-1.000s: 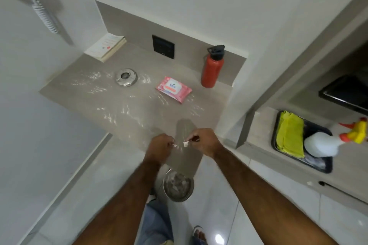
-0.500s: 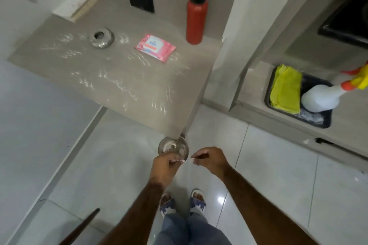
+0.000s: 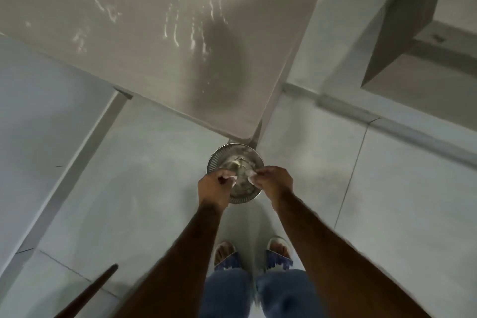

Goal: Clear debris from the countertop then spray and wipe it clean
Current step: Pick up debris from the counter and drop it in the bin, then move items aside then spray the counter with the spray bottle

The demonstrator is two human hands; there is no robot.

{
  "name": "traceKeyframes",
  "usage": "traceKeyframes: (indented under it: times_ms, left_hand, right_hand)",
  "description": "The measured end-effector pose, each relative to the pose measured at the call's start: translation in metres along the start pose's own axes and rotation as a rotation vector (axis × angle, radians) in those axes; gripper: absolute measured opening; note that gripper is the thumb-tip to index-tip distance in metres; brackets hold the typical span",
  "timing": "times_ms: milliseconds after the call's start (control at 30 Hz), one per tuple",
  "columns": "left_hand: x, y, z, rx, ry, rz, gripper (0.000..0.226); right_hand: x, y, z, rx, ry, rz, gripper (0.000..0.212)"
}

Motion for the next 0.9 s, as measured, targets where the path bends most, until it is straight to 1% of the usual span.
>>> traceKeyframes:
  times_ms: [33, 67, 100, 167, 233, 267, 367, 400, 533, 633, 700, 767, 833, 900]
  left_hand:
    - [0.005, -0.004, 0.009, -0.005, -0.003, 0.027, 0.013]
    - [0.009, -0.007, 0.016, -0.002, 0.000, 0.055, 0.015]
    - [0.013, -0.009, 0.022, 0.010, 0.004, 0.094, 0.018]
    - [0.017, -0.012, 0.027, 0.053, 0.001, 0.220, 0.025]
    - [0.018, -0.012, 0.024, 0.105, -0.018, 0.330, 0.031]
    - [0.017, -0.010, 0.019, 0.119, -0.019, 0.360, 0.033]
    - [0.004, 0.001, -0.003, 0.122, 0.008, 0.366, 0.036]
    - [-0.001, 0.005, -0.012, 0.120, 0.010, 0.350, 0.037]
    - [-0.040, 0.026, -0.056, 0.137, -0.050, 0.293, 0.042]
    - [-0.071, 0.047, -0.087, 0.125, -0.074, 0.295, 0.055]
    - [-0.094, 0.066, -0.110, 0.069, -0.057, 0.297, 0.066]
    - [-0.110, 0.086, -0.132, -0.006, -0.058, 0.270, 0.071]
    - [-0.125, 0.114, -0.156, -0.099, -0.072, 0.243, 0.073]
    - [-0.137, 0.143, -0.173, -0.221, -0.087, 0.231, 0.072]
  right_hand:
    - [-0.002, -0.005, 0.011, 0.013, 0.009, 0.013, 0.015]
    - [-0.002, -0.008, 0.019, 0.033, 0.017, 0.039, 0.018]
    - [-0.002, -0.011, 0.025, 0.056, 0.019, 0.077, 0.026]
    - [-0.001, -0.012, 0.031, 0.087, 0.008, 0.138, 0.034]
    - [0.003, -0.010, 0.027, 0.127, 0.011, 0.101, 0.039]
    - [0.005, -0.007, 0.021, 0.147, 0.030, 0.022, 0.041]
    - [0.014, 0.005, -0.009, 0.135, 0.178, -0.425, 0.043]
    - [0.016, 0.007, -0.020, 0.150, 0.210, -0.514, 0.046]
    - [0.034, 0.024, -0.076, 0.201, 0.295, -0.714, 0.057]
    - [0.057, 0.041, -0.119, 0.185, 0.344, -0.761, 0.063]
    - [0.077, 0.057, -0.149, 0.161, 0.367, -0.765, 0.066]
    - [0.093, 0.073, -0.172, 0.112, 0.375, -0.734, 0.069]
    - [0.115, 0.094, -0.198, -0.008, 0.396, -0.672, 0.068]
    - [0.138, 0.116, -0.220, -0.195, 0.459, -0.624, 0.064]
Point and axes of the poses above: each hand's wrist, its own z-axis towards the middle knuckle, its own y-axis out of the back of the hand, x = y × z, the point moved 2 cm from there along z, towards the middle knuckle, and after that the axes turned 5 degrees about -z, right-handed, at the moved point
